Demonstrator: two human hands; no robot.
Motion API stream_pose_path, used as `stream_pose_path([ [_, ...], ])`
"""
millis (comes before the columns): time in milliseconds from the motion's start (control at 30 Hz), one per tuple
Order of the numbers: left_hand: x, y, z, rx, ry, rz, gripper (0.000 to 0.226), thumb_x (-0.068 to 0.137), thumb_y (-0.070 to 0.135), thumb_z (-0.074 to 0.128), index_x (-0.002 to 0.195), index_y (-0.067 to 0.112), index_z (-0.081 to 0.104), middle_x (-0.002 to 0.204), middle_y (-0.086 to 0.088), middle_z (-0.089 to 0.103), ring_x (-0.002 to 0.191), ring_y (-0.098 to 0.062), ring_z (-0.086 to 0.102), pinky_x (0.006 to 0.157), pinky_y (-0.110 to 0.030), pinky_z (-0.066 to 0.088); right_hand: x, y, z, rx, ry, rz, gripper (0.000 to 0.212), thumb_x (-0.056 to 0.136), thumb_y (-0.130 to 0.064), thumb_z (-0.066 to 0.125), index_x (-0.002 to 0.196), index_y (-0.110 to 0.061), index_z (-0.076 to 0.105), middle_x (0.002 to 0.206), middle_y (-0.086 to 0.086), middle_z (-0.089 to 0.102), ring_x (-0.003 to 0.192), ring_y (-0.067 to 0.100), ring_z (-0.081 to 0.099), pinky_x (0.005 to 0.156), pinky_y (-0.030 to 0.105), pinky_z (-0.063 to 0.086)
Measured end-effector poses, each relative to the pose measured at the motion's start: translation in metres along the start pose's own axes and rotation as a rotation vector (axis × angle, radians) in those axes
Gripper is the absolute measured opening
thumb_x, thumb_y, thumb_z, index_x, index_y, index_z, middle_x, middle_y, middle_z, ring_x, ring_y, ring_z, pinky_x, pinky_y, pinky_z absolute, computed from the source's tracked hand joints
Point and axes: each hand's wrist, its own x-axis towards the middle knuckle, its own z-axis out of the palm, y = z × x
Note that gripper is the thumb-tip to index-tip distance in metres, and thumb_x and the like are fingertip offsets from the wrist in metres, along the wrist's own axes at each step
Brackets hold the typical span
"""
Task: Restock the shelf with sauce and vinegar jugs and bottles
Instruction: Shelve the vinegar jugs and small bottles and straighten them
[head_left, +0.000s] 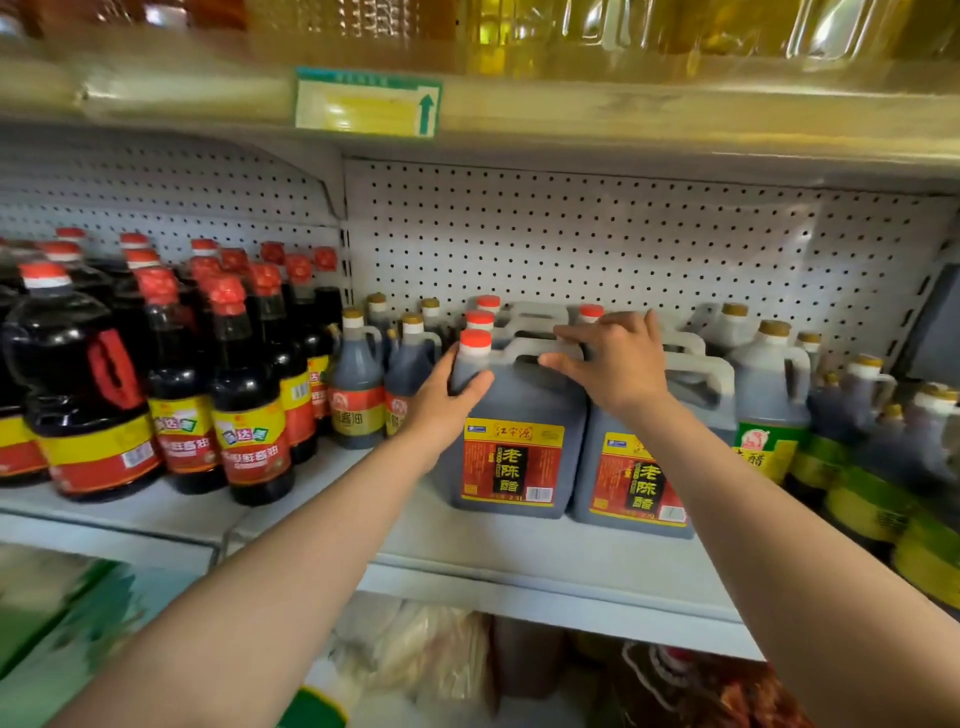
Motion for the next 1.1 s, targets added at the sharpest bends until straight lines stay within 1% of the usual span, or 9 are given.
stream_pose_path([
  [167,-0.001,-0.001,0.0,-0.037,-0.006,-0.02,0.063,0.091,0.053,0.062,0.148,0.042,0.036,0.135,0.012,0.054,0.112,-0.008,0.047,0.085,-0.026,0.035,0.002,-0.01,0.004,-0.003,0.016,0.111,0.044,0.082,-0.07,0.062,0.115,-0.043,0.072,0.121,0.006,0.07,0.132,0.035,0.039,0.12,0.043,0.007],
  [333,0.003,-0.003,-0.004,-0.074,-0.07,-0.021,0.062,0.091,0.053,0.061,0.147,0.044,0.035,0.131,0.014,0.054,0.118,-0.013,0.051,0.09,-0.029,0.038,0.001,-0.022,0.007,-0.009,0.087,0.18,0.038,0.083,-0.066,0.065,0.108,-0.04,0.076,0.115,0.006,0.073,0.121,0.033,0.043,0.11,0.04,0.026],
  [467,0.005,-0.006,-0.005,-0.099,-0.097,-0.021,0.064,0.091,0.055,0.06,0.148,0.046,0.033,0.138,0.011,0.054,0.122,-0.016,0.051,0.09,-0.03,0.039,-0.002,-0.029,0.01,-0.072,0.13,0.204,0.038,0.083,-0.066,0.065,0.106,-0.039,0.078,0.114,0.004,0.073,0.119,0.034,0.044,0.106,0.041,0.029],
  [567,0.003,-0.006,-0.005,-0.089,-0.101,-0.013,0.064,0.09,0.058,0.059,0.147,0.048,0.033,0.141,0.008,0.055,0.125,-0.02,0.053,0.096,-0.032,0.043,-0.003,-0.03,0.01,-0.071,0.157,0.193,0.035,0.08,-0.064,0.069,0.102,-0.038,0.079,0.109,0.009,0.074,0.121,0.036,0.045,0.111,0.043,0.027],
  [667,0.0,-0.008,-0.001,-0.101,-0.079,0.001,0.064,0.09,0.056,0.058,0.147,0.047,0.033,0.139,0.004,0.058,0.123,-0.024,0.056,0.1,-0.038,0.048,-0.004,-0.03,0.009,-0.037,0.179,0.19,0.03,0.077,-0.063,0.073,0.097,-0.041,0.079,0.107,0.011,0.074,0.123,0.041,0.044,0.117,0.046,0.017],
  [700,0.001,-0.009,-0.002,-0.103,-0.072,0.003,0.064,0.09,0.055,0.059,0.148,0.046,0.032,0.14,0.004,0.057,0.123,-0.024,0.056,0.099,-0.037,0.048,-0.005,-0.032,0.009,-0.028,0.177,0.197,0.029,0.077,-0.062,0.073,0.096,-0.042,0.079,0.108,0.01,0.074,0.123,0.041,0.045,0.116,0.048,0.019],
  [833,0.006,-0.011,-0.007,-0.095,-0.107,0.005,0.068,0.093,0.05,0.059,0.153,0.04,0.029,0.144,0.0,0.054,0.128,-0.027,0.053,0.102,-0.037,0.046,-0.007,-0.041,0.009,-0.065,0.176,0.247,0.028,0.078,-0.061,0.073,0.098,-0.042,0.078,0.109,0.003,0.075,0.116,0.037,0.051,0.109,0.05,0.033],
  [1000,0.001,-0.004,-0.009,-0.039,-0.221,0.004,0.077,0.095,0.053,0.054,0.158,0.034,0.014,0.156,-0.003,0.039,0.138,-0.031,0.042,0.111,-0.043,0.04,-0.011,-0.053,0.006,-0.13,0.137,0.339,0.034,0.083,-0.064,0.067,0.108,-0.043,0.075,0.121,0.002,0.071,0.123,0.033,0.049,0.106,0.045,0.03],
  [1100,-0.001,-0.003,-0.022,-0.042,-0.334,-0.026,0.079,0.094,0.06,0.049,0.158,0.037,0.008,0.162,-0.002,0.029,0.144,-0.031,0.034,0.114,-0.043,0.034,-0.014,-0.068,0.008,-0.224,0.087,0.414,0.043,0.085,-0.067,0.061,0.118,-0.04,0.072,0.124,0.005,0.069,0.13,0.03,0.045,0.111,0.044,0.026],
])
